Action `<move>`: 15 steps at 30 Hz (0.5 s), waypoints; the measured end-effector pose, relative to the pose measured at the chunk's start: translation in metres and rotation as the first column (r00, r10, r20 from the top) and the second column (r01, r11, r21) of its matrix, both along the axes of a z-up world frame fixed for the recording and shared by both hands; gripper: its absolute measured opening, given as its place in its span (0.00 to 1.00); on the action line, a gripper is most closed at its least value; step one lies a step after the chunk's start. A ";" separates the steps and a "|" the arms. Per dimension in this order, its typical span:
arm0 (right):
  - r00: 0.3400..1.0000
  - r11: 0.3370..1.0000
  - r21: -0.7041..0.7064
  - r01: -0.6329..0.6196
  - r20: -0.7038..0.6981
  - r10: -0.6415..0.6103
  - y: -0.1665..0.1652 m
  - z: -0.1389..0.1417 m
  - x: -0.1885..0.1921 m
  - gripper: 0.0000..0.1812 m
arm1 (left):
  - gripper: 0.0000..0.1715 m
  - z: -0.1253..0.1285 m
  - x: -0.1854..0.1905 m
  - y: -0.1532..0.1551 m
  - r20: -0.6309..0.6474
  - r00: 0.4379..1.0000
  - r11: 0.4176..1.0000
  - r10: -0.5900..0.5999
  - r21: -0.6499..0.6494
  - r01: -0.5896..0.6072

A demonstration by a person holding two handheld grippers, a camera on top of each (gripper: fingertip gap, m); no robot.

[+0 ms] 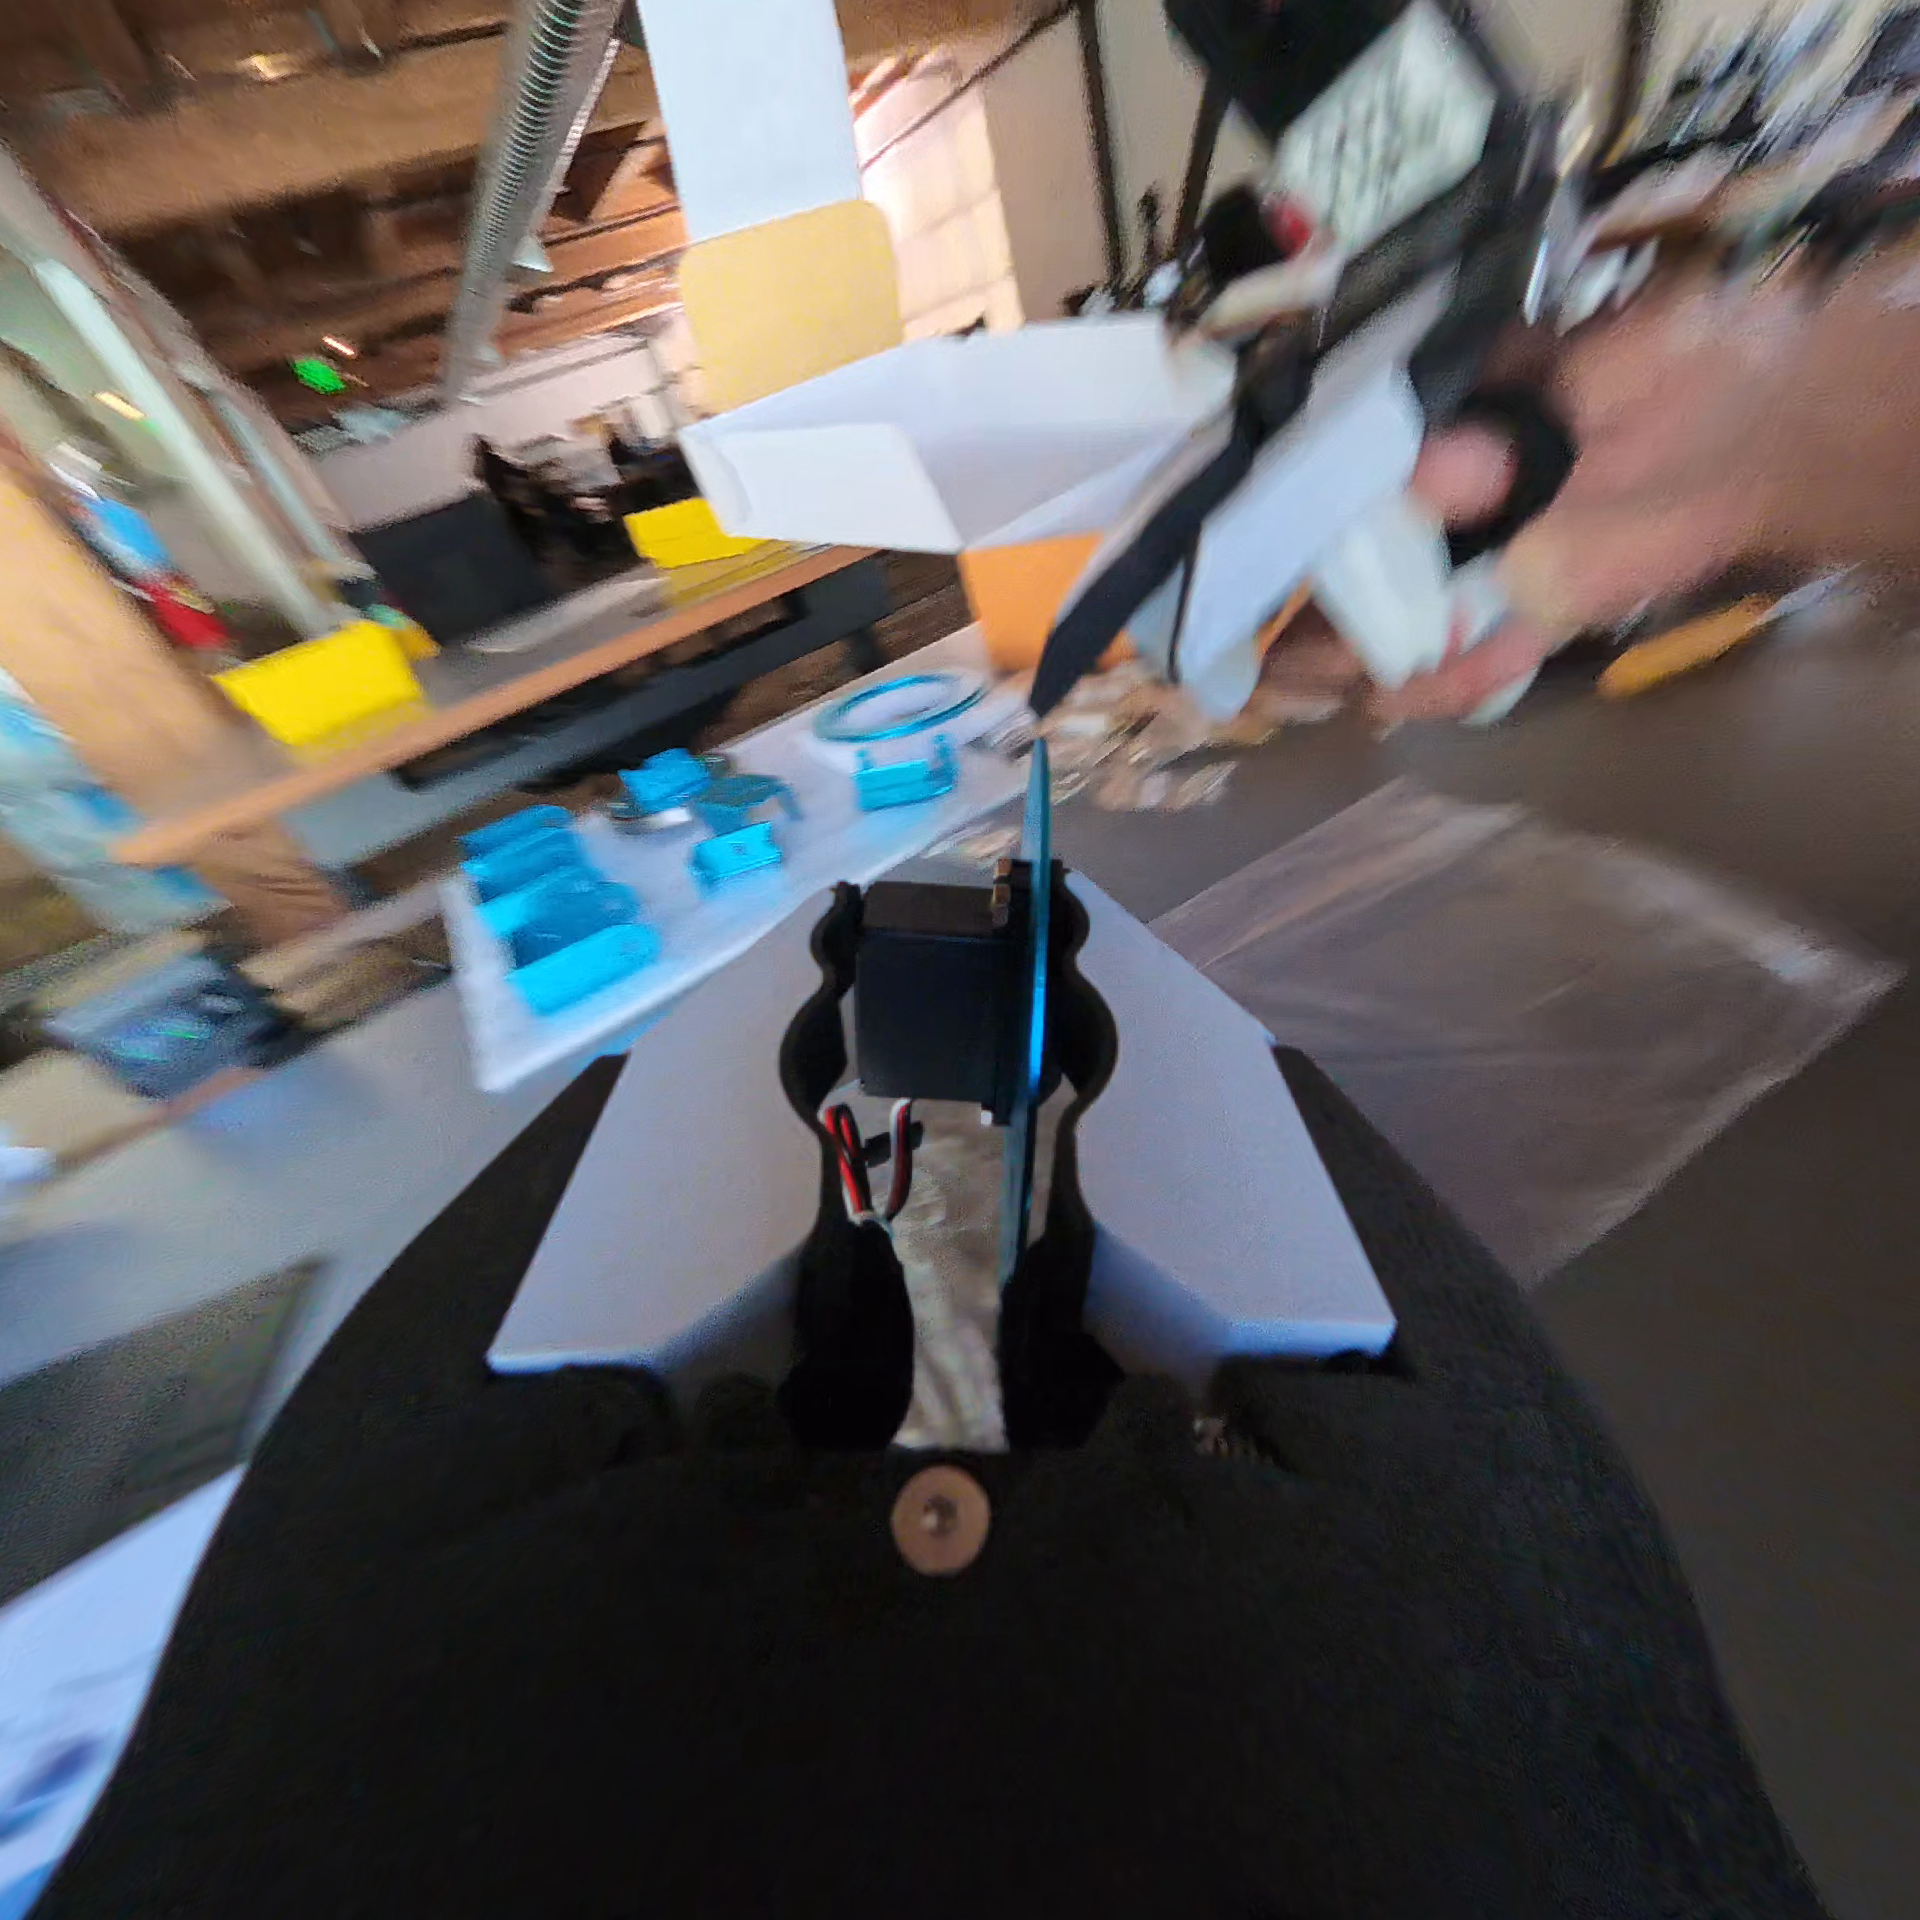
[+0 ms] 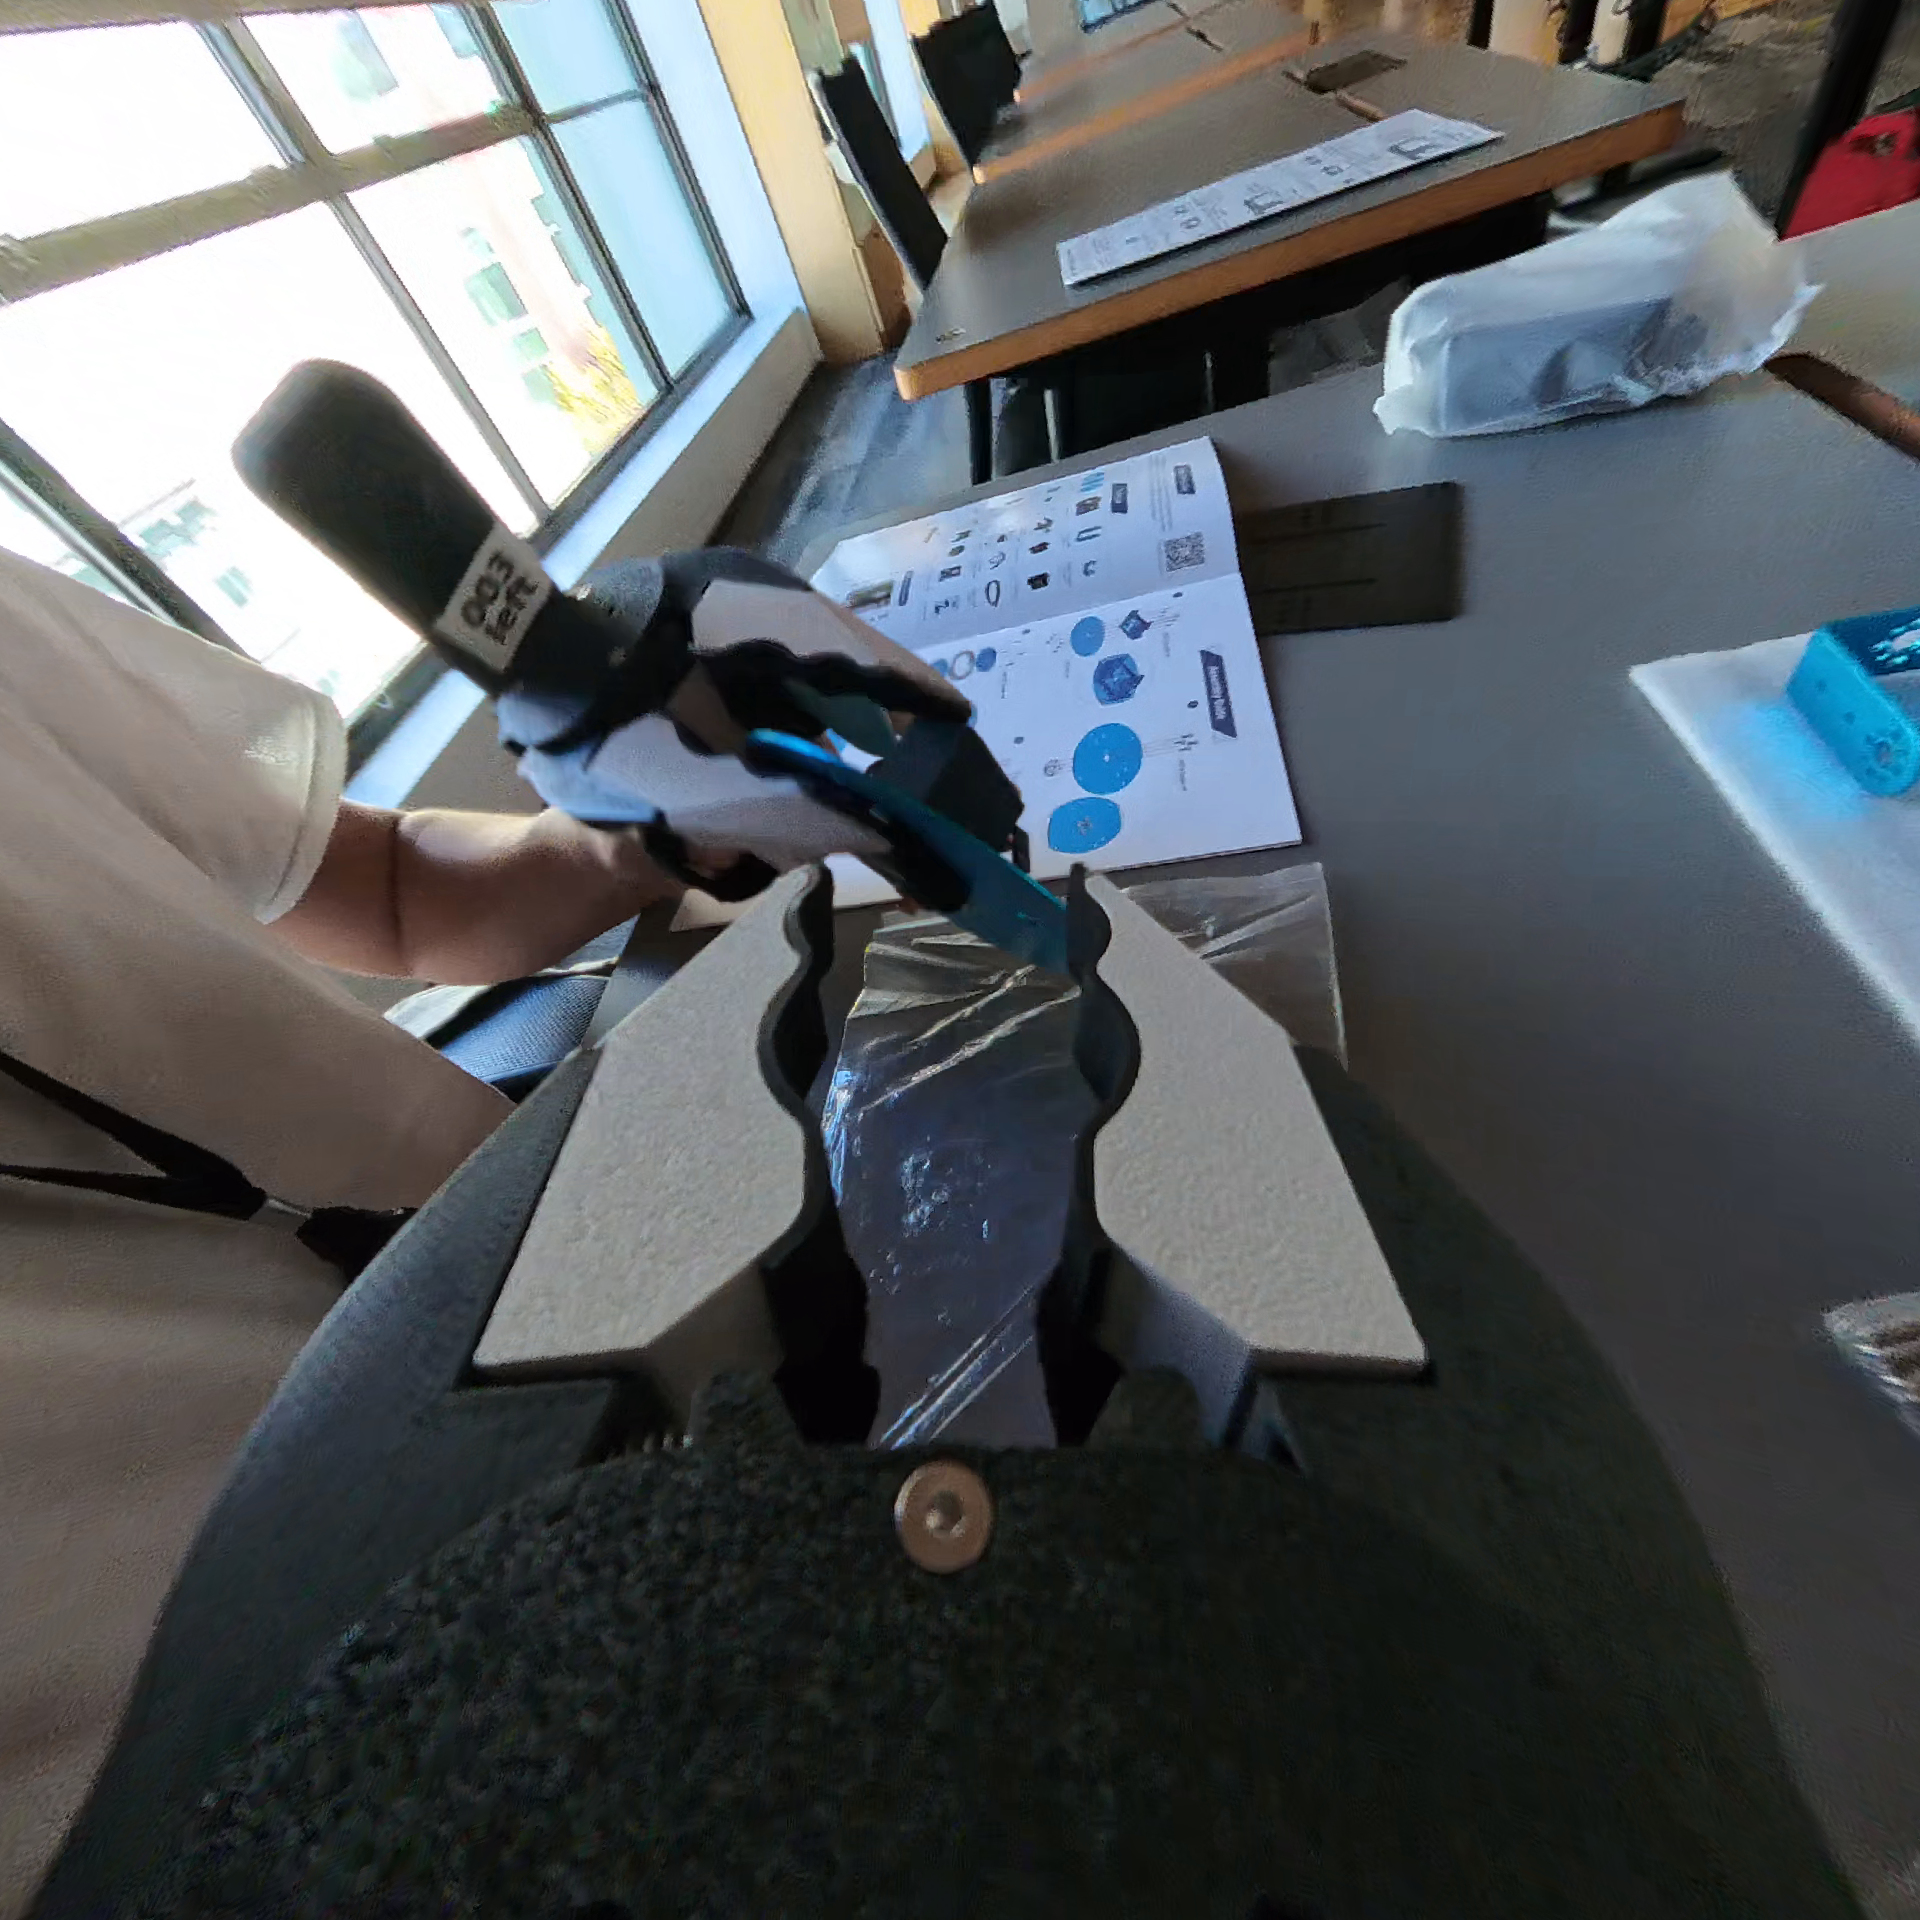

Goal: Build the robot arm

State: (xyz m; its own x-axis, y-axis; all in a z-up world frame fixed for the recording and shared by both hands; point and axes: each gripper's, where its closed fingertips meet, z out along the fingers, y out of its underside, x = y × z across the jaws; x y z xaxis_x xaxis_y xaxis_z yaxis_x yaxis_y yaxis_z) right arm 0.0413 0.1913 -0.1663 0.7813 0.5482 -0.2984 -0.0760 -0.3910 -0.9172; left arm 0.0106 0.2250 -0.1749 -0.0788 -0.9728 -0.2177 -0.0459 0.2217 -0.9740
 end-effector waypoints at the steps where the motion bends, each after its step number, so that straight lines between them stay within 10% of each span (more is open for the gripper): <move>1: 1.000 1.000 -0.002 -0.024 -0.019 0.024 0.000 -0.008 -0.003 0.24 | 0.21 0.004 -0.001 -0.003 0.010 0.998 0.992 -0.057 -0.116 0.058; 7: 0.961 0.984 0.080 -0.159 -0.214 0.173 -0.003 -0.015 -0.032 0.04 | 0.21 0.016 -0.001 -0.014 0.104 0.945 0.725 -0.310 -0.617 0.306; 15: 0.819 0.971 -0.084 -0.222 -0.557 0.138 -0.007 -0.009 -0.023 0.00 | 0.23 0.011 0.010 -0.012 0.147 0.893 0.423 -0.426 -0.840 0.340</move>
State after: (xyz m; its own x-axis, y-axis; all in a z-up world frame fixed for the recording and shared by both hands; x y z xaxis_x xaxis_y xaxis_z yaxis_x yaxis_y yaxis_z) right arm 0.0178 0.1847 -0.1757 0.3604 0.5833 -0.7279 -0.4611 -0.5670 -0.6826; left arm 0.0205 0.2126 -0.1639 -0.4657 -0.5522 0.6915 -0.2530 -0.6657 -0.7020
